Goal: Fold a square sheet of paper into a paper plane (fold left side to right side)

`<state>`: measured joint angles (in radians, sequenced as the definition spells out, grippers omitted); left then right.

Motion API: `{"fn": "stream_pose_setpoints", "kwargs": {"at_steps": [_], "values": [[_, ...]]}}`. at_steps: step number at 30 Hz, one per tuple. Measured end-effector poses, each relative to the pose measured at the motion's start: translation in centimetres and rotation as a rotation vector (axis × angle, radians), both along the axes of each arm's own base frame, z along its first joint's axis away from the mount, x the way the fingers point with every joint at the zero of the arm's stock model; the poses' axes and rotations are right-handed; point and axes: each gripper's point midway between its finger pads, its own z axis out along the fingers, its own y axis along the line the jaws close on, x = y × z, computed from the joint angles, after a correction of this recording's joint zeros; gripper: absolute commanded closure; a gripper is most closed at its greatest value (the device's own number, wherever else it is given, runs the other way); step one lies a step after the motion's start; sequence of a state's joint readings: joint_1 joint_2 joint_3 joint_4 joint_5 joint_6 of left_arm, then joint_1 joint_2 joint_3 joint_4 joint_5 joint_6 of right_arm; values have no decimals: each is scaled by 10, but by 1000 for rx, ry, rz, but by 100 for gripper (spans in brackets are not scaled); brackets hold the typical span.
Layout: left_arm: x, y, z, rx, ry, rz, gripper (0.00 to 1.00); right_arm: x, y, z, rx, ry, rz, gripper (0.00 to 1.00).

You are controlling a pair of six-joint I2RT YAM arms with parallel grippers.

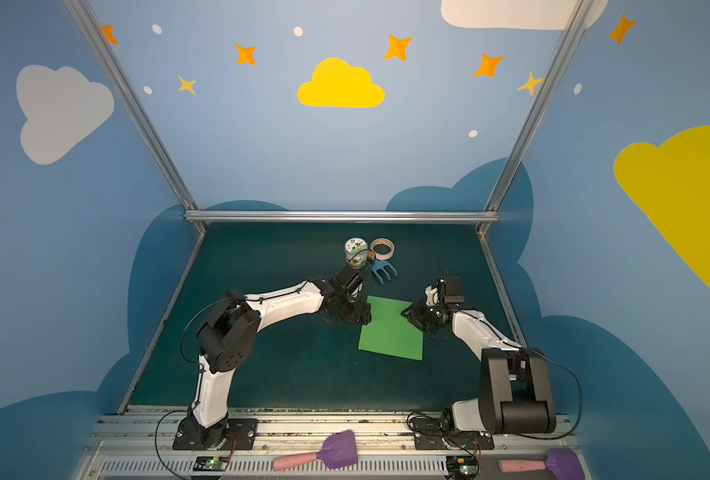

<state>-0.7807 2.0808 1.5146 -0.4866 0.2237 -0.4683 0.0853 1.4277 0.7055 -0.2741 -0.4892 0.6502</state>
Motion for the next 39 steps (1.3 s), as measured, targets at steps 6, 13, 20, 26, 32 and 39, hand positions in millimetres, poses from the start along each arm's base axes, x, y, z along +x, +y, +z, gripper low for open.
{"fn": "stream_pose_setpoints", "kwargs": {"at_steps": [6, 13, 20, 26, 32, 39], "values": [[-1, -8, -5, -27, 31, -13, 18, -12, -8, -31, -1, 92, -32, 92], [-1, -18, -7, -59, 54, -27, 21, -23, -11, -45, 20, 145, -62, 97], [4, -29, -6, -102, 62, -31, 23, -22, -10, -45, 40, 153, -83, 98], [5, -42, -5, -135, 63, -42, 23, -22, -10, -45, 44, 160, -94, 98], [3, -59, -3, -175, 60, -68, 23, -21, -10, -46, 47, 165, -95, 97], [5, -66, -2, -200, 47, -78, 23, -21, -11, -47, 47, 179, -97, 97]]}}
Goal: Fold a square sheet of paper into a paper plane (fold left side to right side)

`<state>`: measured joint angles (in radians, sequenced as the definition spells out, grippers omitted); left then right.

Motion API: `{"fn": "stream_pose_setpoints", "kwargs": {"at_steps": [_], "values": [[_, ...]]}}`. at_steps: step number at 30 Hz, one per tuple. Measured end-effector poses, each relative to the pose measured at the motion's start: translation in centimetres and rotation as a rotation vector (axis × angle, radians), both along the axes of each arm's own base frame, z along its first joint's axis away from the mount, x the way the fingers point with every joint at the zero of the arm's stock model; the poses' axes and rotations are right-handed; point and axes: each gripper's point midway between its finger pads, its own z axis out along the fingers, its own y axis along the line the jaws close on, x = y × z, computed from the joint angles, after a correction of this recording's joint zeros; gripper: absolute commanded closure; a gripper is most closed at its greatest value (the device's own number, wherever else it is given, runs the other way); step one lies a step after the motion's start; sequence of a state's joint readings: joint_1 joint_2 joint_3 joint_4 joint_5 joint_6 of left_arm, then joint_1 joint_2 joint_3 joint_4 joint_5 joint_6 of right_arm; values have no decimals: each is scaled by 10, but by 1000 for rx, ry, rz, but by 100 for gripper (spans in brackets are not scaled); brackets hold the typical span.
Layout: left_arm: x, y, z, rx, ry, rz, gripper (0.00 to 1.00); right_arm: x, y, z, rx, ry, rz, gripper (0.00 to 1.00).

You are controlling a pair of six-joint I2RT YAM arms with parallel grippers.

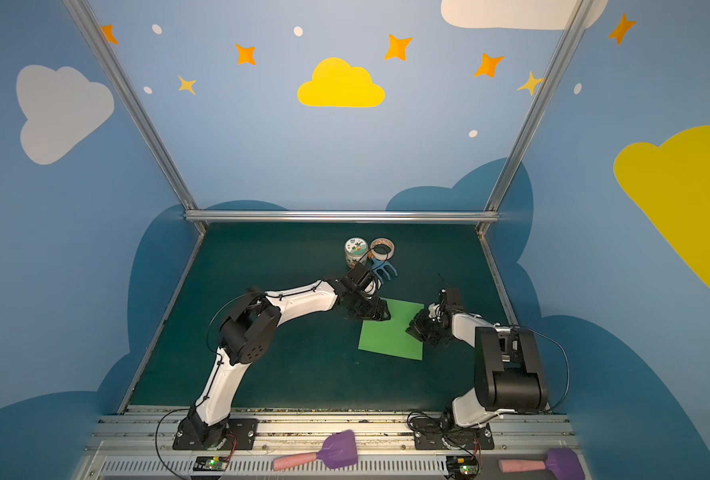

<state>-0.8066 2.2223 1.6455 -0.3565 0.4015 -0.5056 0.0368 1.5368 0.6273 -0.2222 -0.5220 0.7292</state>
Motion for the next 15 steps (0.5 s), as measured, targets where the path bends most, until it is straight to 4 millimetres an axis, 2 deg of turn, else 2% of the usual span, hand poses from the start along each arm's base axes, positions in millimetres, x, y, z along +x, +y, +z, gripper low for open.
{"fn": "stream_pose_setpoints", "kwargs": {"at_steps": [6, 12, 15], "values": [[0, 10, -1, 41, -43, 38, 22, 0, 0, 0, 0, 6, 0, 97], [-18, 45, -4, 107, -35, 121, 21, 0, 0, 0, -1, 7, 0, 96], [-28, 56, -5, 113, -22, 154, 20, 0, 0, 0, -1, 7, 0, 96]]}}
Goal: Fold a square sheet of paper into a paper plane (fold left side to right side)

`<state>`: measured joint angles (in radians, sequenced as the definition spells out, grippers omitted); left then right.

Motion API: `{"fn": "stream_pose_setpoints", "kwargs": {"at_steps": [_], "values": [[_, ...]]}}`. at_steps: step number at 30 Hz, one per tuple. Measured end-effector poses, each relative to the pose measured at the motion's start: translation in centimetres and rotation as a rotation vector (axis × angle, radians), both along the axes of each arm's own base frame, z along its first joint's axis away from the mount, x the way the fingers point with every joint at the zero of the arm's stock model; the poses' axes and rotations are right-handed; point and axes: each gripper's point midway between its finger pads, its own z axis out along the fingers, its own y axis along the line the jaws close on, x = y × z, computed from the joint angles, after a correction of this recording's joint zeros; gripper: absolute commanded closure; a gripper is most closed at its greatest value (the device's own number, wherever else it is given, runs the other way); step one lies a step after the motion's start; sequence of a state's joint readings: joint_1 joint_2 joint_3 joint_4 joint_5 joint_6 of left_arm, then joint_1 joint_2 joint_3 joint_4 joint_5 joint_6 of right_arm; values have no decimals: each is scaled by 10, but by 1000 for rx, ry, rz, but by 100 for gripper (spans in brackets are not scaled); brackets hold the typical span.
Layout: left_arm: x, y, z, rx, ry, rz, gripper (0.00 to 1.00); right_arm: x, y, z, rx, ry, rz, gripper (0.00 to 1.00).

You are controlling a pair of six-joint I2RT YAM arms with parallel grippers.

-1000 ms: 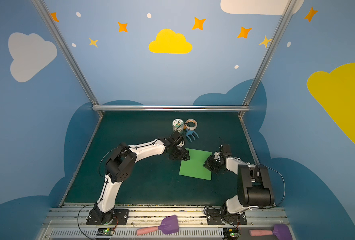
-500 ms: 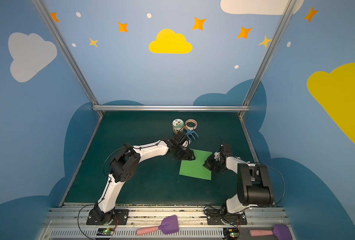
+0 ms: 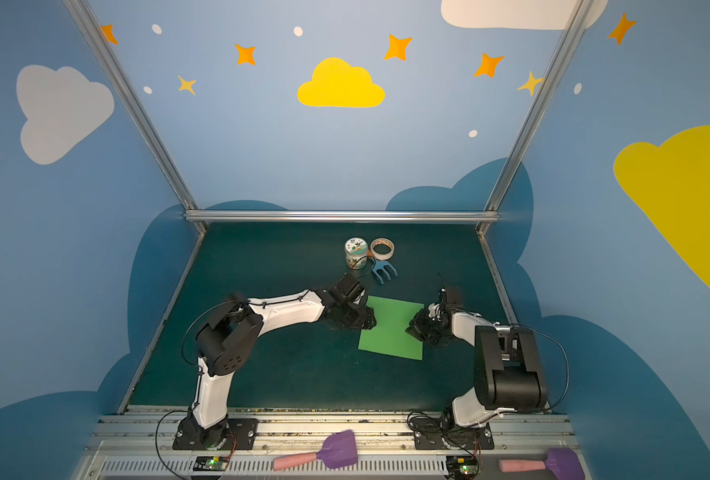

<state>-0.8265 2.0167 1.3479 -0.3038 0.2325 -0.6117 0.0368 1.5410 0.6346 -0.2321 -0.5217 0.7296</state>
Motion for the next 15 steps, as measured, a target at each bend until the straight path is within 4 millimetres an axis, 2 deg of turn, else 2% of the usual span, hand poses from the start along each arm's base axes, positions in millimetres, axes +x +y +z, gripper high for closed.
{"fn": "stream_pose_setpoints", "kwargs": {"at_steps": [5, 11, 15], "values": [[-9, -3, 1, -39, 7, 30, 20, 0, 0, 0, -1, 1, 0, 97], [-20, -24, 2, -91, 23, 20, 20, 0, 0, 0, 0, 4, -3, 97], [-18, -34, 3, -102, 29, 13, 19, 0, 0, 0, 1, 7, -4, 97]]}}
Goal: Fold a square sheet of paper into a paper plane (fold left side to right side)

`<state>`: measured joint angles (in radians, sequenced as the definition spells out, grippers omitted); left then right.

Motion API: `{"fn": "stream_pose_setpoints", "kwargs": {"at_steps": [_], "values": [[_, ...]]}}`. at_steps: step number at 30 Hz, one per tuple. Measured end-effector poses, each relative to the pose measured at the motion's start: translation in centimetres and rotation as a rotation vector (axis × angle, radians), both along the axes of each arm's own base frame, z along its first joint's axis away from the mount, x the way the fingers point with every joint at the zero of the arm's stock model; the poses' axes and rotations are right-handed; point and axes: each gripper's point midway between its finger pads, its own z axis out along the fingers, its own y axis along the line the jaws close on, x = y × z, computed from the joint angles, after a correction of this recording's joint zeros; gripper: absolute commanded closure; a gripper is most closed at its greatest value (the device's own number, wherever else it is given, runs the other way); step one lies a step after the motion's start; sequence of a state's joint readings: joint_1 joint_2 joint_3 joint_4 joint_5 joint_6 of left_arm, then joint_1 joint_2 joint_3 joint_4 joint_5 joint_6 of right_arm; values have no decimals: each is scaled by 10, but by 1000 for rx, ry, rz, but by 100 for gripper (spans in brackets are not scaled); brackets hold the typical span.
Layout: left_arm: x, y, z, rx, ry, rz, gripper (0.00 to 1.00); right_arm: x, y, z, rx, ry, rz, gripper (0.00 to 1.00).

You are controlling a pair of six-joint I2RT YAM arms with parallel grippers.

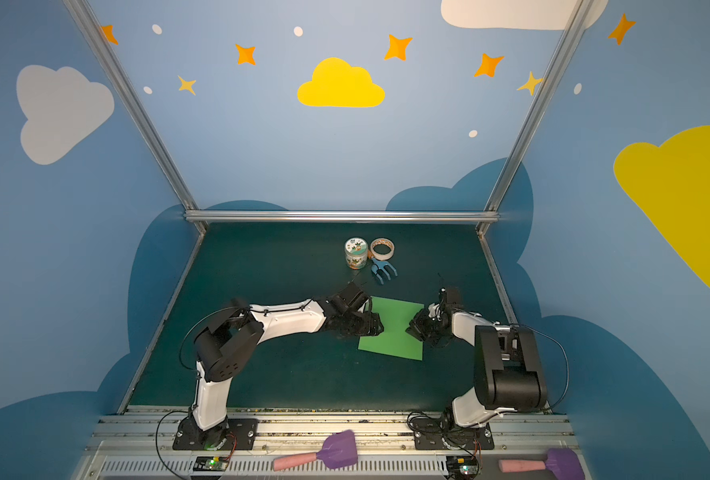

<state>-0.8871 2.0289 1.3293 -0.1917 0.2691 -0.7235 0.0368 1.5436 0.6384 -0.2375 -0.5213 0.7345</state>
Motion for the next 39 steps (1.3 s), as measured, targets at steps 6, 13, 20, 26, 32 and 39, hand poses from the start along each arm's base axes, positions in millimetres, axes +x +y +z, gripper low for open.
{"fn": "stream_pose_setpoints", "kwargs": {"at_steps": [6, 13, 20, 26, 32, 39], "values": [[5, -9, 0, -2, 8, -22, 17, 0, 0, 0, 0, 4, -2, 97], [11, -7, 1, -17, 2, -30, 18, 0, 0, 0, 0, 4, -2, 97], [-14, 17, 0, -2, -29, 44, 17, 0, 0, 0, 0, 4, -2, 97], [-27, 22, 0, -20, -33, 122, 17, 0, 0, 0, 0, 4, -1, 97], [-30, 11, 1, -47, -15, 151, 17, 0, 0, 0, 0, 5, -2, 97], [-28, -3, 1, -44, 3, 149, 15, 0, 0, 0, 0, 5, -2, 97]]}}
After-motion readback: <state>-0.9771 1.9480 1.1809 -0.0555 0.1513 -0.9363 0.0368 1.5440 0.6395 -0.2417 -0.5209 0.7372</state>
